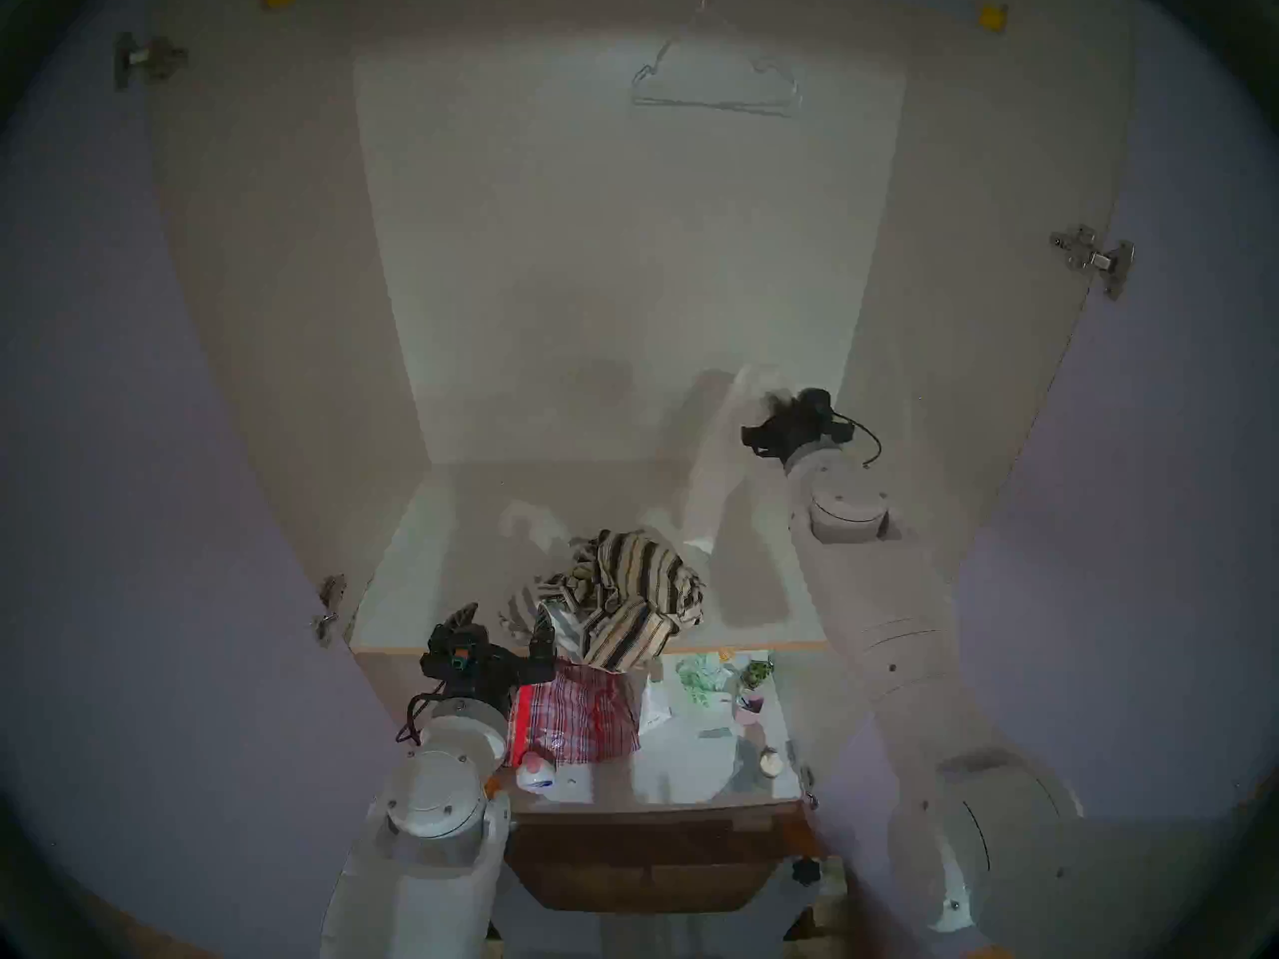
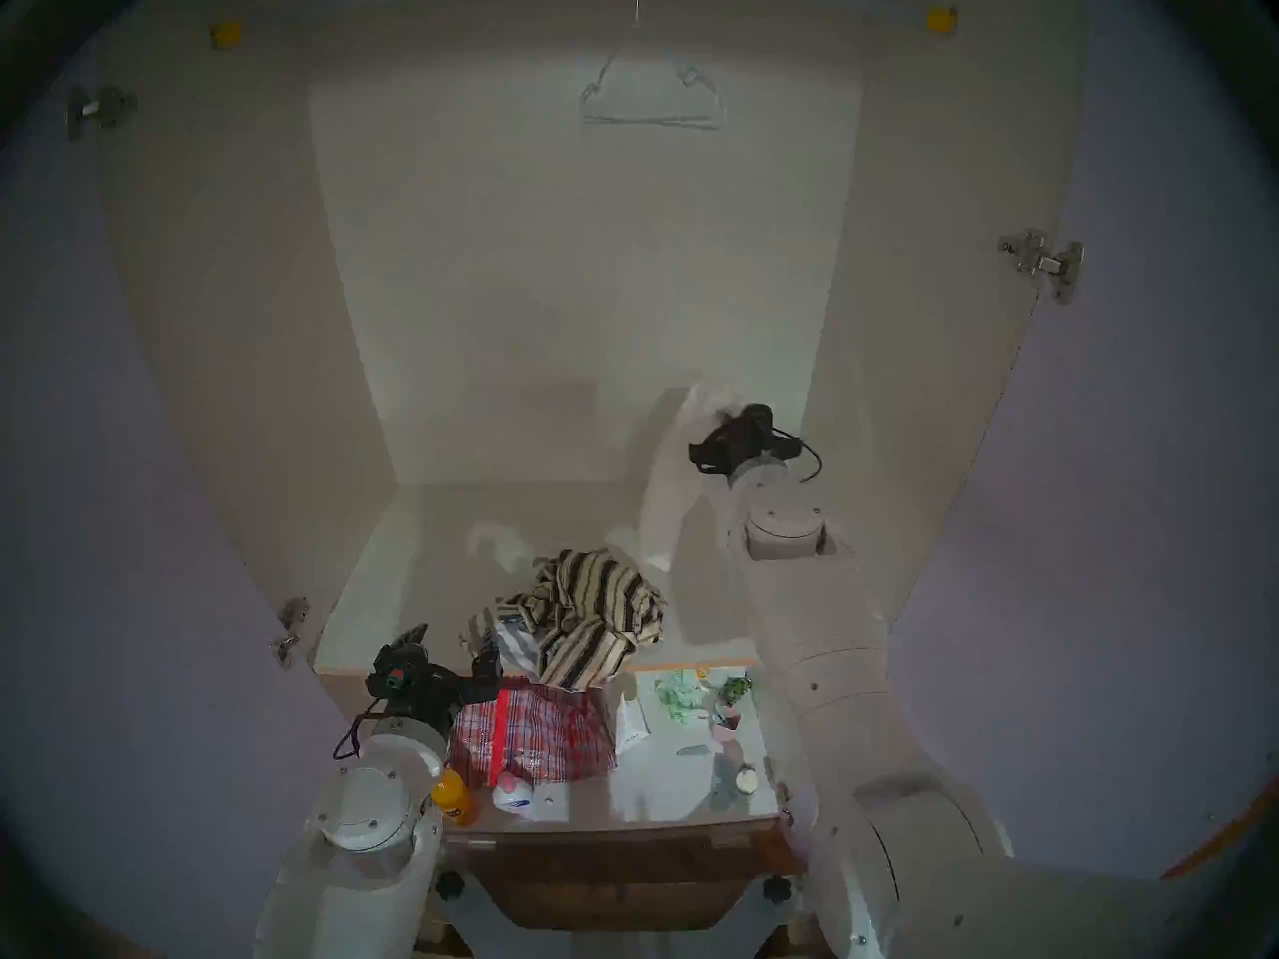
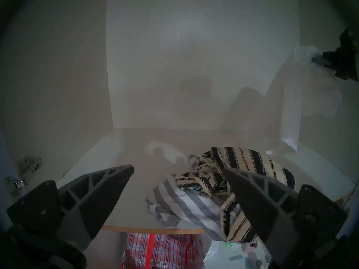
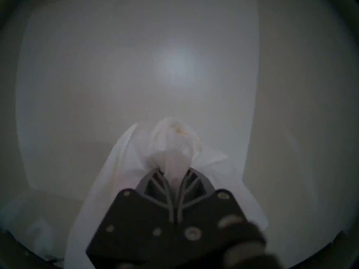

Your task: Sort tops into two piles: light colors and dark colors

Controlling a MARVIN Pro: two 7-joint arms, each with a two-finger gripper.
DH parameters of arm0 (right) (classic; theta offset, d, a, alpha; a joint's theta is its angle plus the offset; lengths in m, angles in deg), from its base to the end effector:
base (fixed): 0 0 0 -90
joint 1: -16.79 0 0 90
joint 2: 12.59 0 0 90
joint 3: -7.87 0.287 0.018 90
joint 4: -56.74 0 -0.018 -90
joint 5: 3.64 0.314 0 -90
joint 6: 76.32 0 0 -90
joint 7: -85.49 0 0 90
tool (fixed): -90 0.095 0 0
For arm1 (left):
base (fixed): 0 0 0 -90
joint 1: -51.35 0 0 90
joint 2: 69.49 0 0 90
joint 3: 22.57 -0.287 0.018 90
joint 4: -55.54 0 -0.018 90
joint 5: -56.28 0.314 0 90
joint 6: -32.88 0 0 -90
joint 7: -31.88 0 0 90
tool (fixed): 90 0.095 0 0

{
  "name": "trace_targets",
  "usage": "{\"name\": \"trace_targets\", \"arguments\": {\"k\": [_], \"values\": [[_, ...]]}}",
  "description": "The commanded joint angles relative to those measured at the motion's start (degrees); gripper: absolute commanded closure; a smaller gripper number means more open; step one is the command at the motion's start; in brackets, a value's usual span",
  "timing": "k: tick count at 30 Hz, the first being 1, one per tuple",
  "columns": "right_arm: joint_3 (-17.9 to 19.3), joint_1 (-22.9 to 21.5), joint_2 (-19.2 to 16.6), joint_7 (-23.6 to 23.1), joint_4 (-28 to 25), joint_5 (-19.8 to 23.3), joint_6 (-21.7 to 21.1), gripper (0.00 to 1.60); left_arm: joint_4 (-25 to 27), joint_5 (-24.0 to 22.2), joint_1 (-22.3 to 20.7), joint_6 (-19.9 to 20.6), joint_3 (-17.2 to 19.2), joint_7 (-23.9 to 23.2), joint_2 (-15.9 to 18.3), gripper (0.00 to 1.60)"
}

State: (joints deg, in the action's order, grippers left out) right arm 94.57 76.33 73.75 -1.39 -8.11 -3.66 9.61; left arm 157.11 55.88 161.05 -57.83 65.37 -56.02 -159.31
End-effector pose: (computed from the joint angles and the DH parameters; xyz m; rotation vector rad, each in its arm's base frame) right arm 0.5699 -0.0143 -0.2253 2.1371 0.0514 2.1848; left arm 0.3225 -0.0110 -0.3508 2.3557 0.0146 2.0680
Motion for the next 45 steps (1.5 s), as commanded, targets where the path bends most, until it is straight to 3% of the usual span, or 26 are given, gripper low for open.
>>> {"name": "trace_targets", "arguments": {"k": [1,10,13,15,25,26,27,28,30,32,35,40,43,45], "values": [[2.0,-2.8,-1.1,2.5,1.7,-0.4,2.3,1.6,1.5,-0.1,-0.5,-0.3,-0.1,-0.3,0.0,0.0],[10.8,-6.4,-2.8,6.1,9.9,0.0,2.5,1.6,1.4,-0.1,-0.5,-0.4,-0.2,-0.2,0.0,0.0],[14.1,-7.8,-2.6,8.2,12.6,0.4,1.1,1.6,1.4,-0.1,-0.5,-0.4,-0.2,-0.2,0.0,0.0],[15.5,-8.9,-2.5,7.2,14.9,1.2,-0.1,1.6,1.5,-0.1,-0.5,-0.4,-0.2,-0.2,0.0,0.0],[16.9,-14.9,-1.3,3.7,30.2,2.9,-2.8,1.6,1.5,-0.1,-0.5,-0.4,-0.2,-0.2,0.0,0.0],[16.9,-15.8,-1.3,3.5,31.8,3.0,-2.3,0.45,1.4,-0.1,-0.5,-0.4,-0.2,-0.2,0.0,0.0],[16.9,-15.8,-1.3,3.5,31.8,3.0,-2.3,0.45,1.4,-0.1,-0.5,-0.4,-0.2,-0.2,0.0,0.0],[17.0,-15.8,-1.2,3.2,31.5,3.2,-1.0,0.0,1.4,-0.1,-0.5,-0.4,-0.2,-0.2,0.0,0.0],[18.0,-15.9,-1.0,1.3,31.0,4.8,-1.1,0.0,1.3,-0.1,-0.5,-0.4,-0.2,-0.2,0.0,0.0],[21.5,-15.9,-0.6,-2.8,29.8,9.2,-5.1,0.0,1.3,-0.1,-0.6,-0.4,-0.2,-0.2,0.0,0.0],[22.4,-14.2,-1.1,-6.3,26.8,10.8,-6.3,0.0,1.3,-0.1,-0.6,-0.4,-0.2,-0.2,0.0,0.0],[17.7,-10.2,-2.8,-14.0,21.2,8.6,-2.1,0.0,1.2,-0.1,-0.6,-0.4,-0.2,-0.1,0.0,0.0],[15.2,-4.7,-3.6,-17.2,13.0,7.5,0.5,0.0,1.3,-0.1,-0.6,-0.4,-0.2,-0.1,0.0,0.0],[14.9,-4.4,-4.0,-17.8,13.1,7.5,1.7,0.0,1.3,-0.1,-0.6,-0.4,-0.2,-0.1,0.0,0.0]]}}
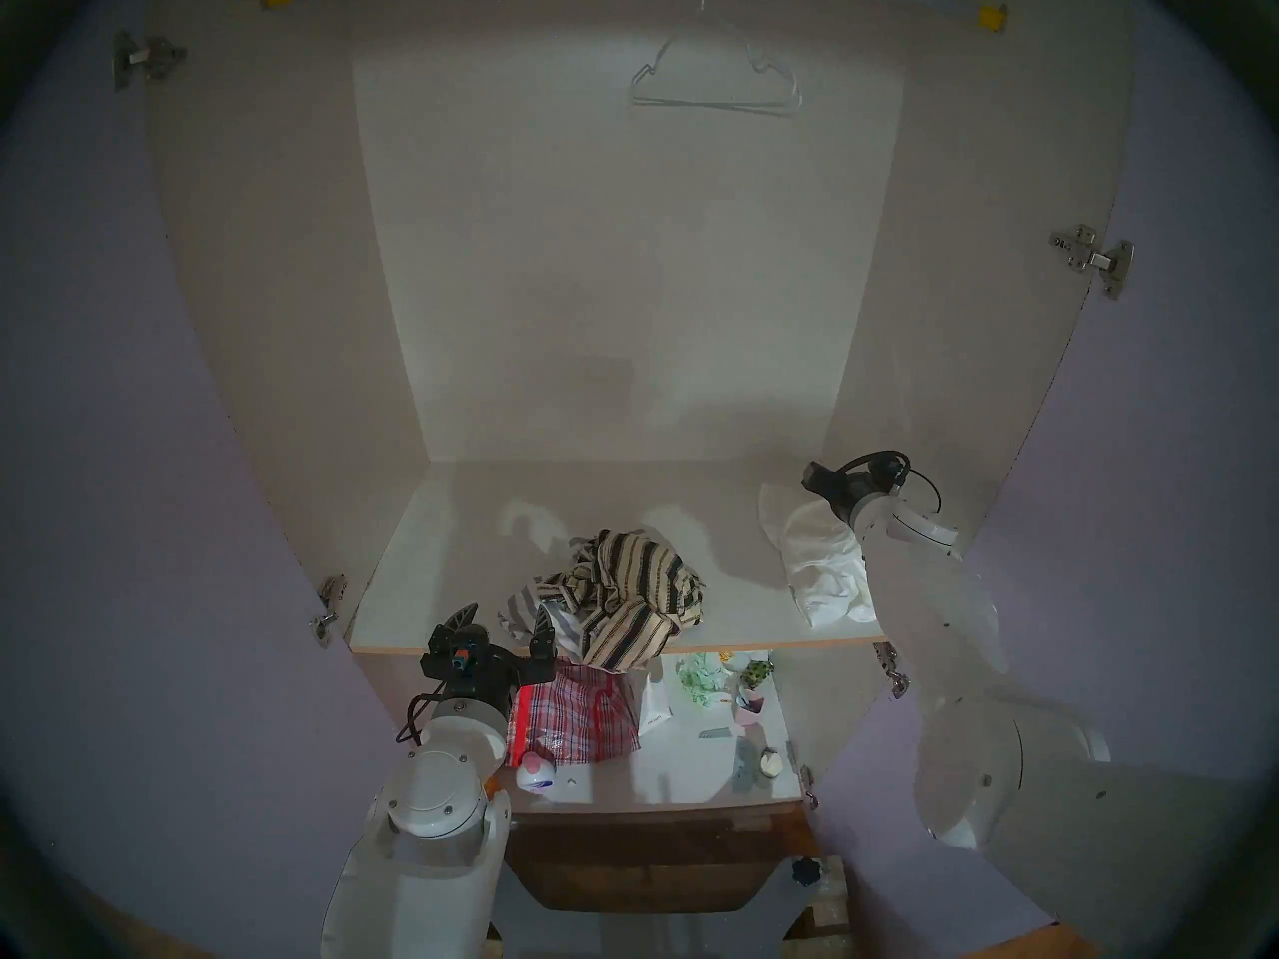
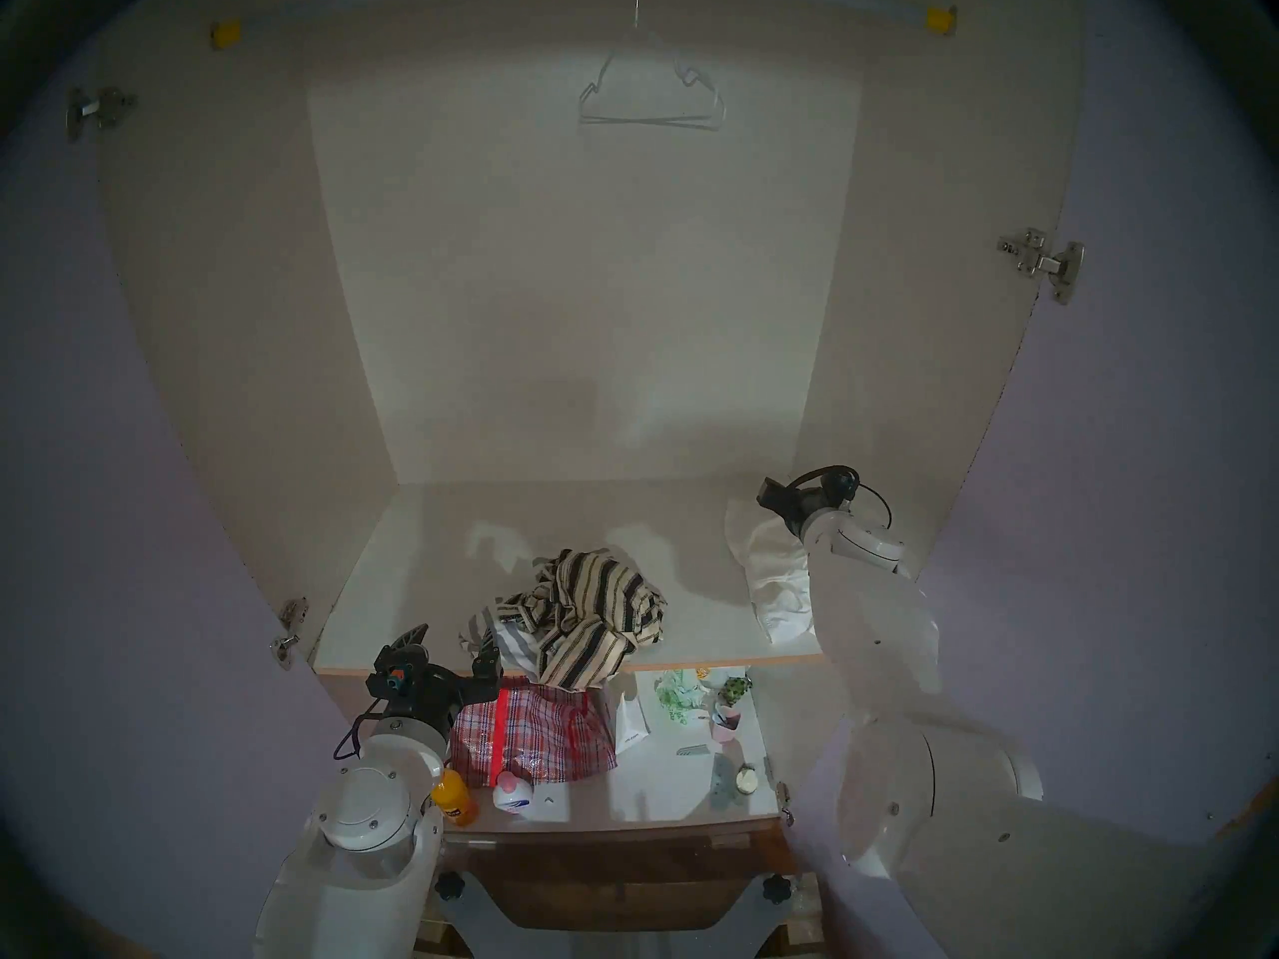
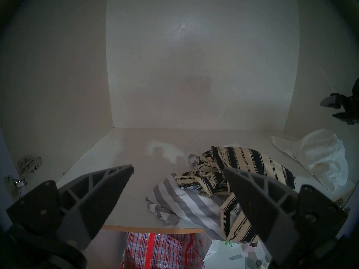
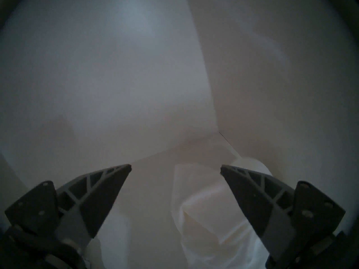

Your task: Sort tops into two piles: light colors and dark colors

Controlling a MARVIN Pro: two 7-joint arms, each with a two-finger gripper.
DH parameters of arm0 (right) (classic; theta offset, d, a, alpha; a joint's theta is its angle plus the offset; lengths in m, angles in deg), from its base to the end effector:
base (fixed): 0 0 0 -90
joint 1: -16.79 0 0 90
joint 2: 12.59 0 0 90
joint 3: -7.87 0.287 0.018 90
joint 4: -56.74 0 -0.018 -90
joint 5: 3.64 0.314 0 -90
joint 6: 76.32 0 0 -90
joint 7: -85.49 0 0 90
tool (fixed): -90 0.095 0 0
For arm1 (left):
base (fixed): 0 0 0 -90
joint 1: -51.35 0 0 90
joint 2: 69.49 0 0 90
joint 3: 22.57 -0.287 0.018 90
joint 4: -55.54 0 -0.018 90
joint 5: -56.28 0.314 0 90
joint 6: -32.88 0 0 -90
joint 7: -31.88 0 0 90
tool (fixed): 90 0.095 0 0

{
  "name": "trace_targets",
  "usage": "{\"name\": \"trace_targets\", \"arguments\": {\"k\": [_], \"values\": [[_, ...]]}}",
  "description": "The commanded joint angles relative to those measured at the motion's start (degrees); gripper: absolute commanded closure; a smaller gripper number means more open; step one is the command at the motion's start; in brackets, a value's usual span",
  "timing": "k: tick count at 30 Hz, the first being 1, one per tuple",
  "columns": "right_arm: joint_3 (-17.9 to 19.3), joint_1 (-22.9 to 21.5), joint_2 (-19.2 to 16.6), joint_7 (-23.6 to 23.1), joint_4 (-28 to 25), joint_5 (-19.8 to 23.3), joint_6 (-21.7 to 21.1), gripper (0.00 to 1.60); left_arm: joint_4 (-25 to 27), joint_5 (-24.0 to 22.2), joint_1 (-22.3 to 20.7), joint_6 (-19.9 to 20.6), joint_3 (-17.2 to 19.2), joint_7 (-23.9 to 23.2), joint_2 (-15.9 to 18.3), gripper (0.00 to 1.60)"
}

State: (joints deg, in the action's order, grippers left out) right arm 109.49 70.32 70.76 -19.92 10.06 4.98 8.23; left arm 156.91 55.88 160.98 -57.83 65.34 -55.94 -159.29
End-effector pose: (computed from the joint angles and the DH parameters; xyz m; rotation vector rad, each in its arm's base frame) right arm 0.5793 -0.1012 -0.2852 -2.2414 0.1942 -1.9169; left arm 0.3226 -0.0110 -0.3518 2.3587 0.0150 2.0659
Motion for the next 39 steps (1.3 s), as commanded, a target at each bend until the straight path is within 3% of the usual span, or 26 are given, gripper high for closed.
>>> {"name": "trace_targets", "arguments": {"k": [1,2,8,10,15,18,22,25,28,33,39], "values": [[-0.1,3.1,-1.0,0.6,-7.3,-1.2,3.2,0.0,1.1,0.9,-0.7,-0.4,-0.5,0.4,0.0,0.0],[0.0,5.4,-0.6,1.0,-11.1,-1.4,2.4,0.0,-0.1,2.0,-1.5,-0.2,-1.2,-0.2,0.9,0.0],[0.7,11.2,1.0,3.6,-22.2,-2.2,-3.7,0.0,-6.2,7.8,-6.7,-2.2,-5.0,0.4,4.7,0.0],[0.8,12.1,1.3,4.1,-24.3,-2.4,-5.8,0.0,-8.3,7.2,-9.0,-2.2,-5.4,1.2,4.2,0.0],[0.9,12.7,1.6,4.8,-25.8,-2.7,-7.5,0.0,-12.1,9.9,-13.3,-1.9,-7.2,2.4,4.8,0.0],[0.9,12.7,1.7,4.9,-25.7,-2.8,-7.5,0.0,-13.8,9.1,-15.4,-2.8,-8.1,1.0,5.2,0.0],[0.9,12.6,1.8,5.0,-25.7,-2.9,-7.5,0.0,-14.6,7.7,-18.4,-0.6,-10.9,-5.3,8.9,0.0],[1.0,12.6,1.8,5.1,-25.7,-2.9,-7.5,0.0,-15.2,4.5,-20.5,1.2,-11.2,-10.6,10.4,0.0],[1.0,12.6,1.8,5.1,-25.7,-3.0,-7.5,0.0,-15.3,4.1,-22.2,4.0,-11.4,-14.2,11.6,0.0],[1.0,12.6,1.9,5.1,-25.7,-3.0,-7.5,0.0,-18.3,7.9,-25.5,4.9,-13.5,-13.1,10.8,0.0],[1.1,12.6,1.9,5.1,-25.7,-3.0,-7.5,0.0,-19.5,8.7,-28.1,8.0,-16.5,-15.1,10.5,0.0]]}}
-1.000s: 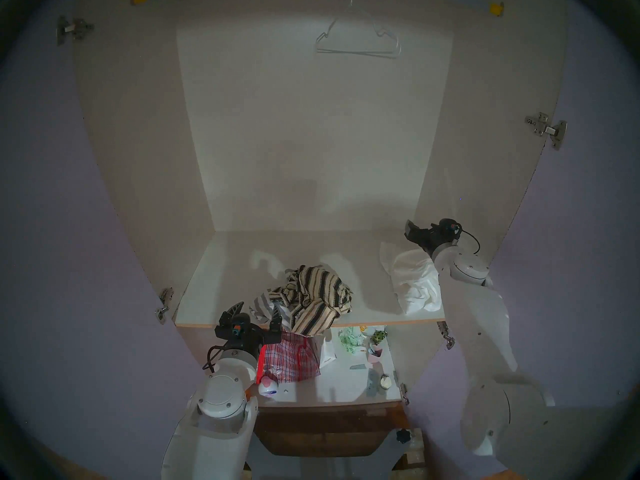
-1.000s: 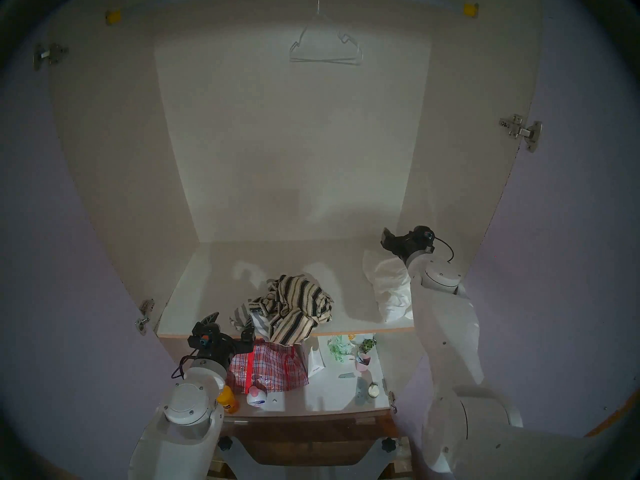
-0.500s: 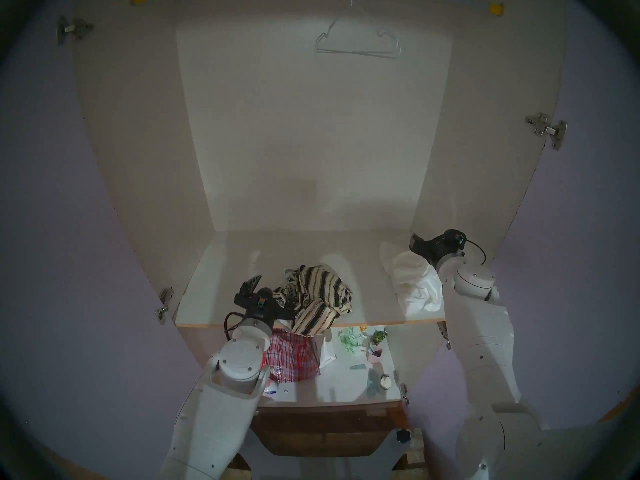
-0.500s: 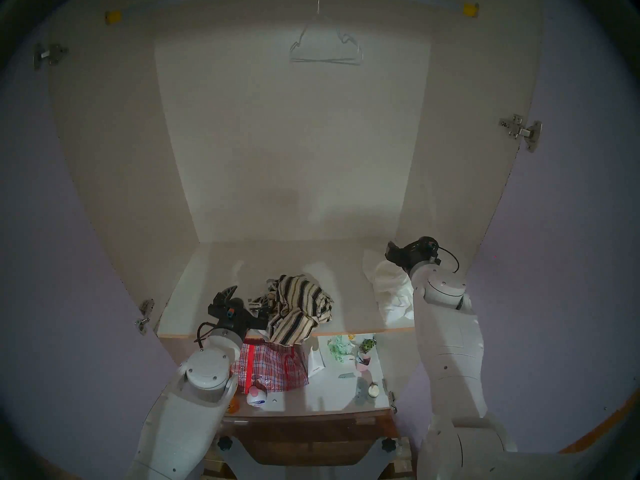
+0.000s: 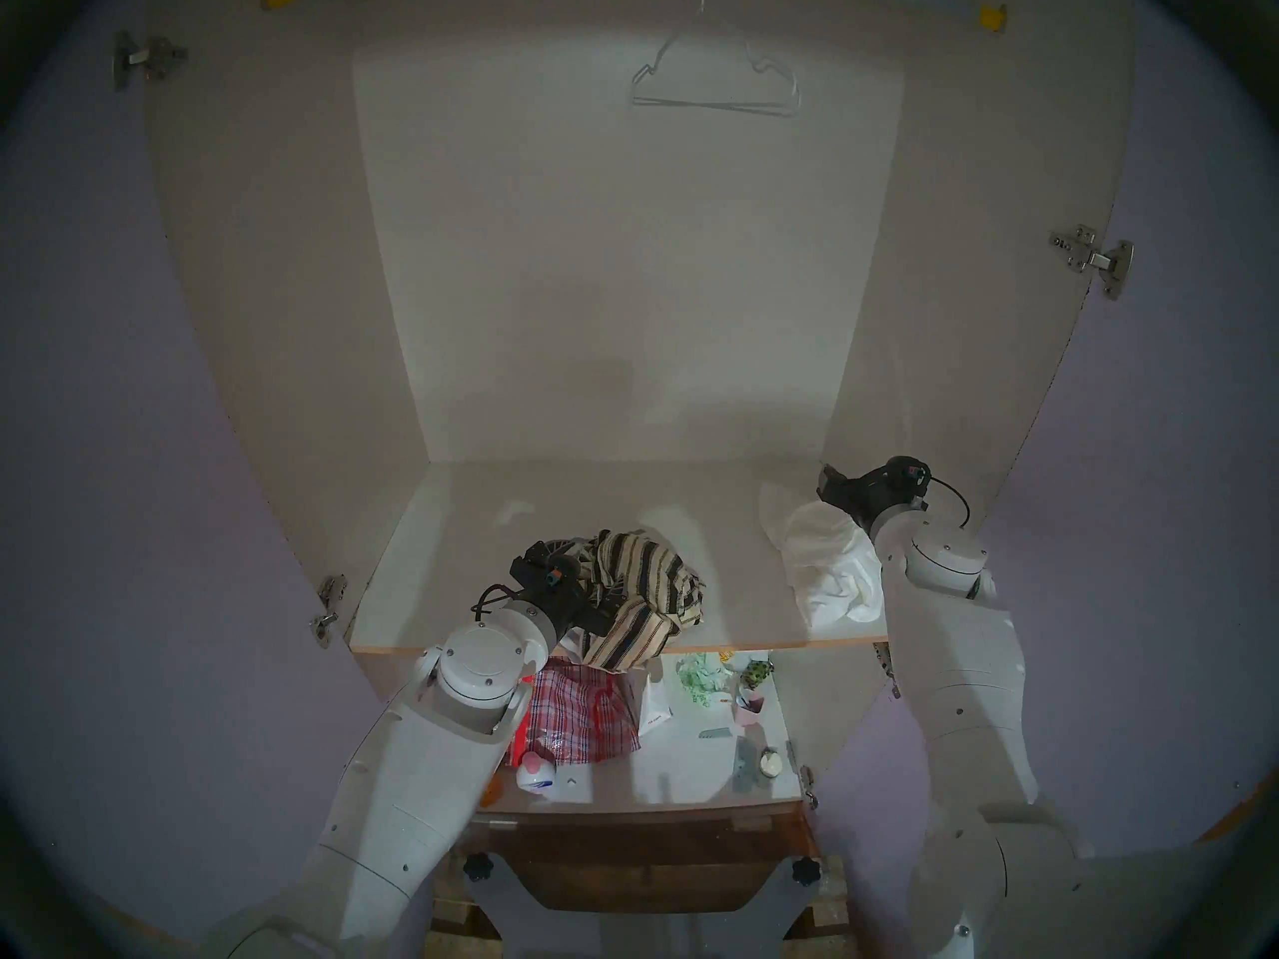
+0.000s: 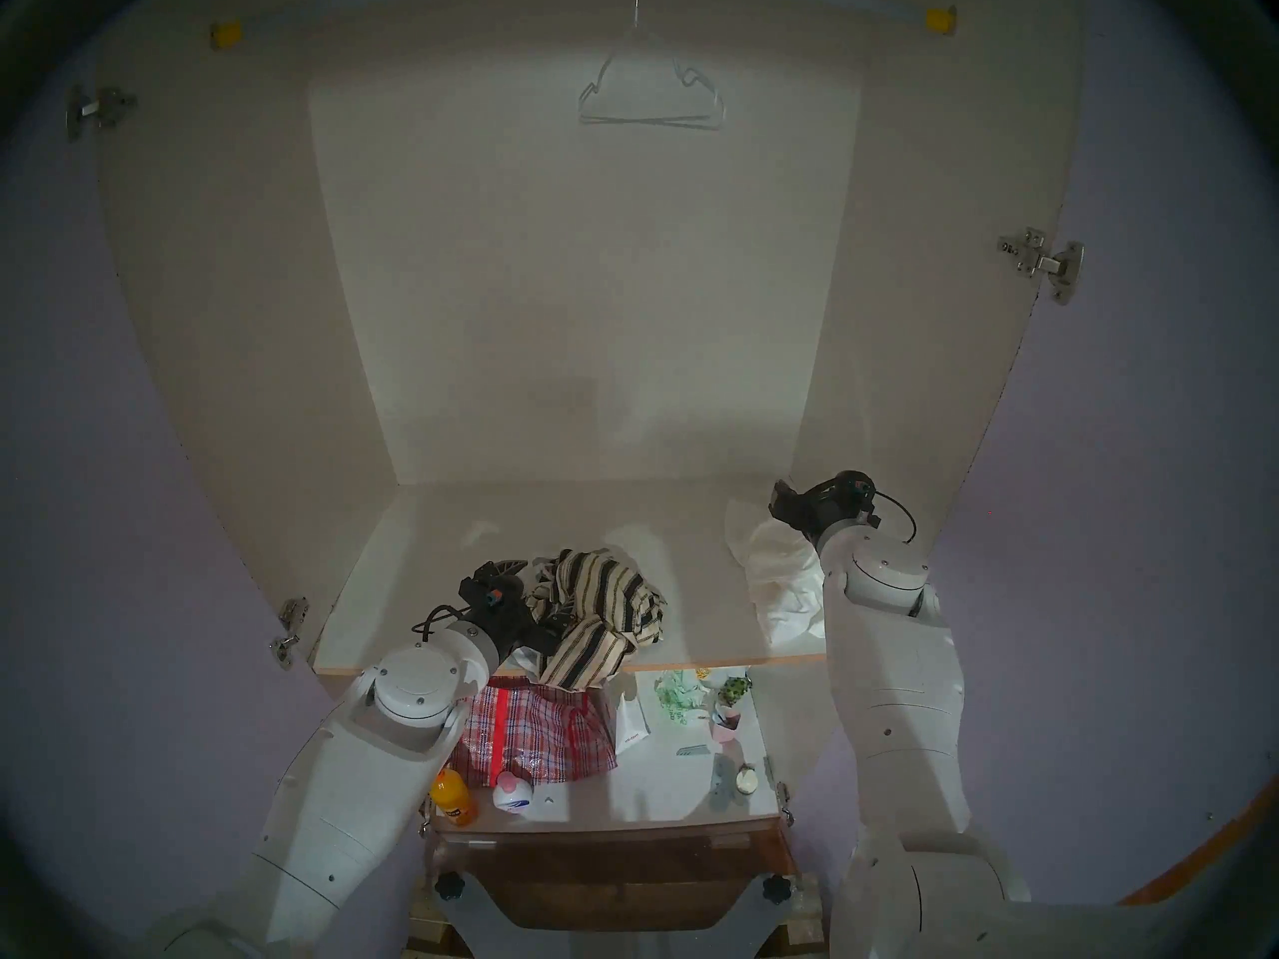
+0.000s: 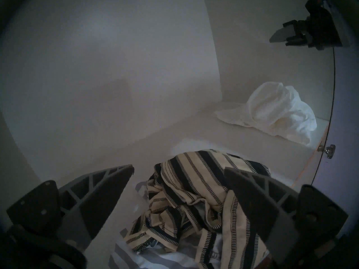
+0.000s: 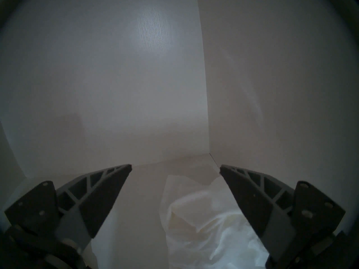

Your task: Sort tops into two piles: light colors and dark colors

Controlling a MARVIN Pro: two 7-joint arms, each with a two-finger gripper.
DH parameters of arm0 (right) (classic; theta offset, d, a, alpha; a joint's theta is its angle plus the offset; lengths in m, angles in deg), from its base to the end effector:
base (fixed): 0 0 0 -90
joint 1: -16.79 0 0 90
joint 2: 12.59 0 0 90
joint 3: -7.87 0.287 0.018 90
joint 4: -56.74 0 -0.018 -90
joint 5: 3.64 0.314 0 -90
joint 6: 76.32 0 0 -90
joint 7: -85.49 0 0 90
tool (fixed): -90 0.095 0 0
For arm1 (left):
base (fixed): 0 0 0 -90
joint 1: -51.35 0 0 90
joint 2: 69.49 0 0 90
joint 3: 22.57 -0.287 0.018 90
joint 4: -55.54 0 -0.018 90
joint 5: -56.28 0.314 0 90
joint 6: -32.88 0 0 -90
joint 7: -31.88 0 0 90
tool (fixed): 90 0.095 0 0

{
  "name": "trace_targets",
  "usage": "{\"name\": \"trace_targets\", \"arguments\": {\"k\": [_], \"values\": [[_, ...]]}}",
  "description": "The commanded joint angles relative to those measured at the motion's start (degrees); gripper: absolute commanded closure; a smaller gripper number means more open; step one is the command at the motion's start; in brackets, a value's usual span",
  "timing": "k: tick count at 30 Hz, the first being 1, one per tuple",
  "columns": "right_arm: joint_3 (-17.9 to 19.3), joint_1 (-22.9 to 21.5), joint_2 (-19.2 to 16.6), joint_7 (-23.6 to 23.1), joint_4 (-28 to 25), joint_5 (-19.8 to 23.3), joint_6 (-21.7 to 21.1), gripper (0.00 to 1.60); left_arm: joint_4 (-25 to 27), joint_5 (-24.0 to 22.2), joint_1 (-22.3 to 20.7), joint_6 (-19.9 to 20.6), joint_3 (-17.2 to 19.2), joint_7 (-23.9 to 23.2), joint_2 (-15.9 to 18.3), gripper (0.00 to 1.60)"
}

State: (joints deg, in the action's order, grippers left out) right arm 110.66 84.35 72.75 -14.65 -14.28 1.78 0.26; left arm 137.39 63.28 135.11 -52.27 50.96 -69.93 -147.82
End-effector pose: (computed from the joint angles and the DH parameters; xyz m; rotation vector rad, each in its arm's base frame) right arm 0.5249 -0.1045 -0.2675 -2.3186 0.1972 -2.0127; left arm 0.4346 -0.0575 -0.3471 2.2590 -0.8650 1.8988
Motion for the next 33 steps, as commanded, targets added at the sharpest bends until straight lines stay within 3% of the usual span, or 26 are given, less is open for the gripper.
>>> {"name": "trace_targets", "arguments": {"k": [1,5,14,22,33], "values": [[-0.1,-1.5,-0.1,-0.2,-1.3,0.1,0.5,0.0,-0.1,1.5,-2.6,3.0,-2.8,-1.4,-0.8,0.0],[-0.1,-1.5,-0.1,-0.2,-1.3,0.1,0.5,0.0,-1.0,3.0,-4.2,6.0,-6.1,-1.9,0.0,0.0],[-0.1,-1.5,-0.1,-0.2,-1.3,0.1,0.5,0.0,-4.0,5.0,-7.3,6.8,-10.5,-0.1,0.3,0.0],[0.0,-1.5,0.0,-0.3,-1.3,0.0,0.5,0.0,-12.8,9.3,-12.5,3.9,-13.8,4.9,-1.6,0.0],[0.1,-1.5,0.0,-0.3,-1.3,0.0,0.5,0.0,-16.5,7.9,-15.4,2.3,-15.6,3.7,-2.4,0.0]]}}
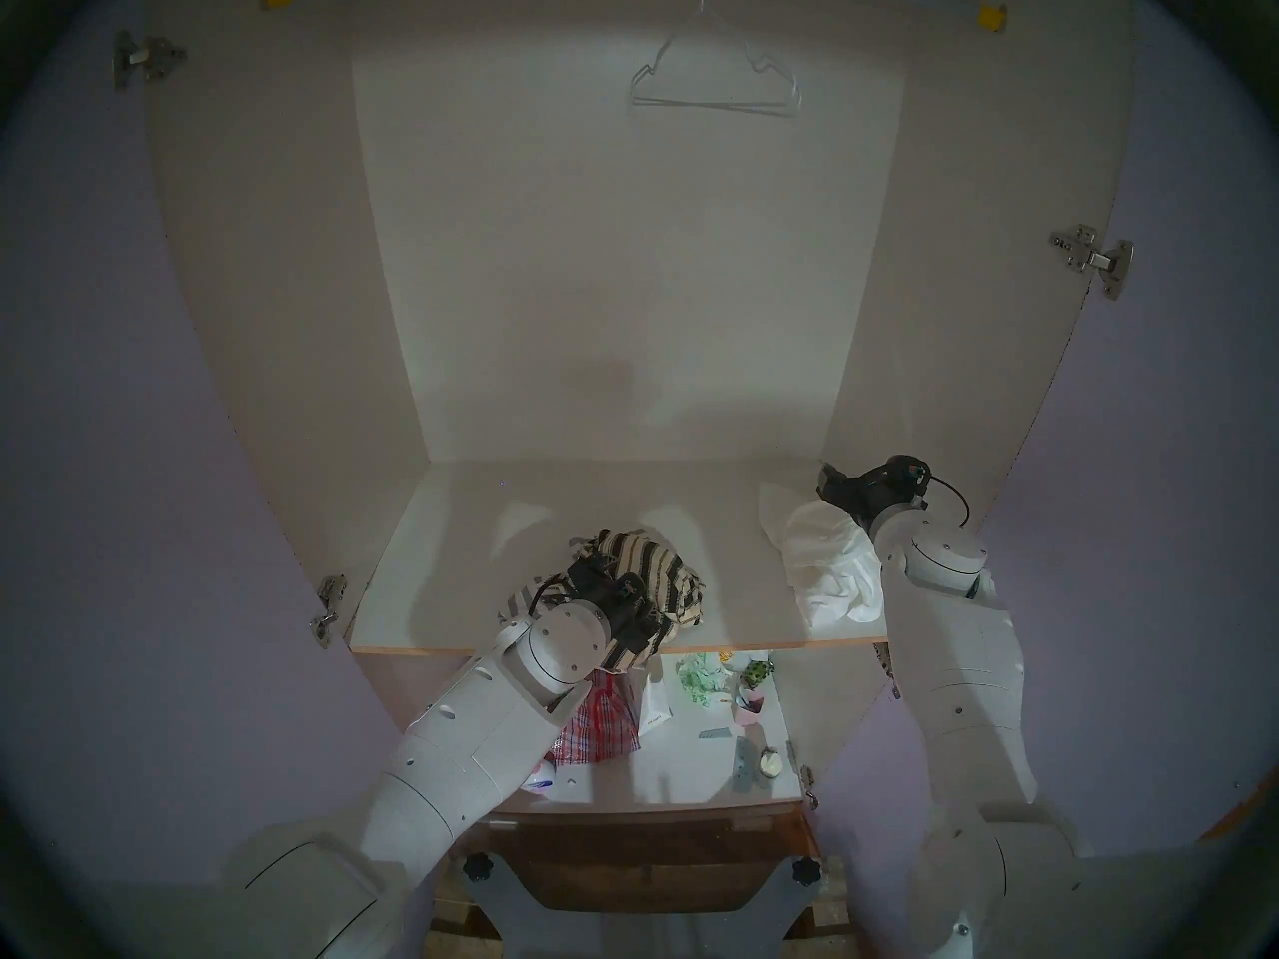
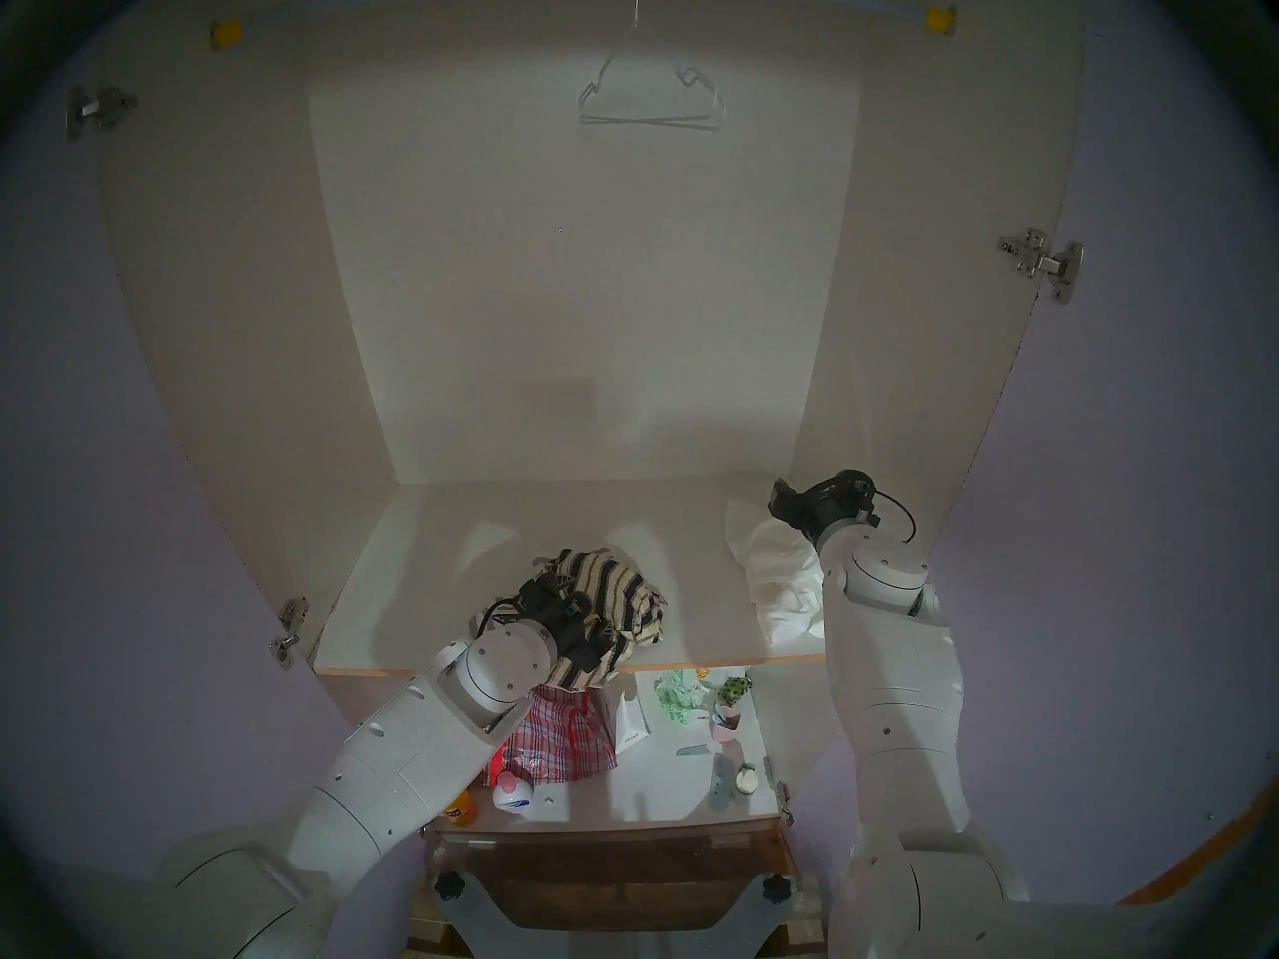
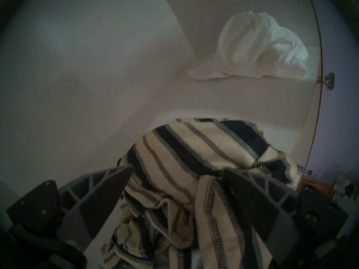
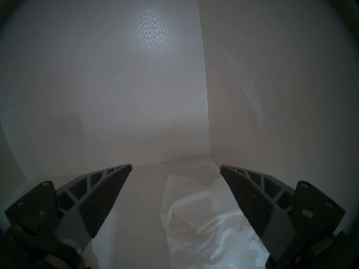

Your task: Sort tops into two piles: light colors and dark colors

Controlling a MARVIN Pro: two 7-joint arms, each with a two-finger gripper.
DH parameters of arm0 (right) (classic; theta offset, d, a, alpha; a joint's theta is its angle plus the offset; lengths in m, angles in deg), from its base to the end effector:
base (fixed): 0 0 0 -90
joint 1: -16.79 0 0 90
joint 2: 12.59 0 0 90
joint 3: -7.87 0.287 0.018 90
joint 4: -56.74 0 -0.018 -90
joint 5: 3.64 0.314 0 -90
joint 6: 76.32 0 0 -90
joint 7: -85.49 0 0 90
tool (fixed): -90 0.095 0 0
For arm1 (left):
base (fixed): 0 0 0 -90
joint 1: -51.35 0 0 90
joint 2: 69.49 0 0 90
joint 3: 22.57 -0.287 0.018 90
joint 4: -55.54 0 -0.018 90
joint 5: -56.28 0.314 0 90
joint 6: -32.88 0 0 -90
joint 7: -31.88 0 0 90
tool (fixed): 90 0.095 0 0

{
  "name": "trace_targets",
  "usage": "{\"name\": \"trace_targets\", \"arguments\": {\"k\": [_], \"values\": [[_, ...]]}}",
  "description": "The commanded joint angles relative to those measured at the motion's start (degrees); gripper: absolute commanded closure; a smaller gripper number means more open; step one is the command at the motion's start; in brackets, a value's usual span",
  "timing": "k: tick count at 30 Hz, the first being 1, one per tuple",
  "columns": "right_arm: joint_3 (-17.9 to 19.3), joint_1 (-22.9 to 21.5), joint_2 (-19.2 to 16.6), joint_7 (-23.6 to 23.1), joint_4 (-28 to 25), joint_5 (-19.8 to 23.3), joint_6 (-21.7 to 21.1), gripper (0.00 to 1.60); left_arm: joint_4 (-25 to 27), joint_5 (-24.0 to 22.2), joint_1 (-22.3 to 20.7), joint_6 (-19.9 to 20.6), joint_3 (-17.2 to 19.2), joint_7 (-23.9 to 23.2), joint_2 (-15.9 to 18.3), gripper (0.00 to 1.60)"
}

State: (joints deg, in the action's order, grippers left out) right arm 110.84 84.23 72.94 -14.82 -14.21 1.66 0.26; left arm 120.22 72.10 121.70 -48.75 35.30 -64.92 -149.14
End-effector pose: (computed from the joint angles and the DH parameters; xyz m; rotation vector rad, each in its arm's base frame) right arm 0.5254 -0.1040 -0.2672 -2.3153 0.1985 -2.0117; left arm 0.4679 -0.1119 -0.3859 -2.2204 1.2602 -1.6695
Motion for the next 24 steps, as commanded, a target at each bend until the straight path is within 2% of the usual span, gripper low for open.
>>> {"name": "trace_targets", "arguments": {"k": [1,6,15,18,19,20,21,24], "values": [[-0.1,-1.4,-0.2,-0.2,-1.4,0.1,0.5,0.0,0.5,-0.8,-2.2,-0.6,-0.2,-2.2,-0.9,0.0],[-0.1,-1.4,-0.1,-0.2,-1.4,0.1,0.5,0.0,-1.1,-0.2,-3.2,1.1,-1.2,-3.7,-0.7,0.0],[-0.1,-1.4,-0.1,-0.2,-1.4,0.0,0.5,0.0,-3.5,1.2,-5.8,1.6,-3.6,-7.0,0.6,0.0],[0.0,-1.4,-0.1,-0.2,-1.4,0.0,0.5,0.0,-3.8,0.8,-5.4,0.6,-2.9,-5.1,0.1,0.0],[0.0,-1.4,-0.1,-0.2,-1.4,0.0,0.5,0.0,-3.8,0.8,-5.3,0.3,-2.7,-4.2,0.0,0.95],[0.0,-1.4,-0.1,-0.2,-1.4,0.0,0.5,0.0,-3.9,0.3,-5.0,-0.6,-1.8,-2.1,-0.7,0.95],[0.0,-1.4,-0.1,-0.2,-1.4,0.0,0.5,0.0,-4.0,0.5,-5.0,-1.4,-1.5,-0.8,-0.9,1.6],[0.0,-1.4,-0.1,-0.2,-1.3,0.0,0.5,0.0,-3.3,-0.1,-4.4,-3.6,0.3,3.0,-1.8,1.6]]}}
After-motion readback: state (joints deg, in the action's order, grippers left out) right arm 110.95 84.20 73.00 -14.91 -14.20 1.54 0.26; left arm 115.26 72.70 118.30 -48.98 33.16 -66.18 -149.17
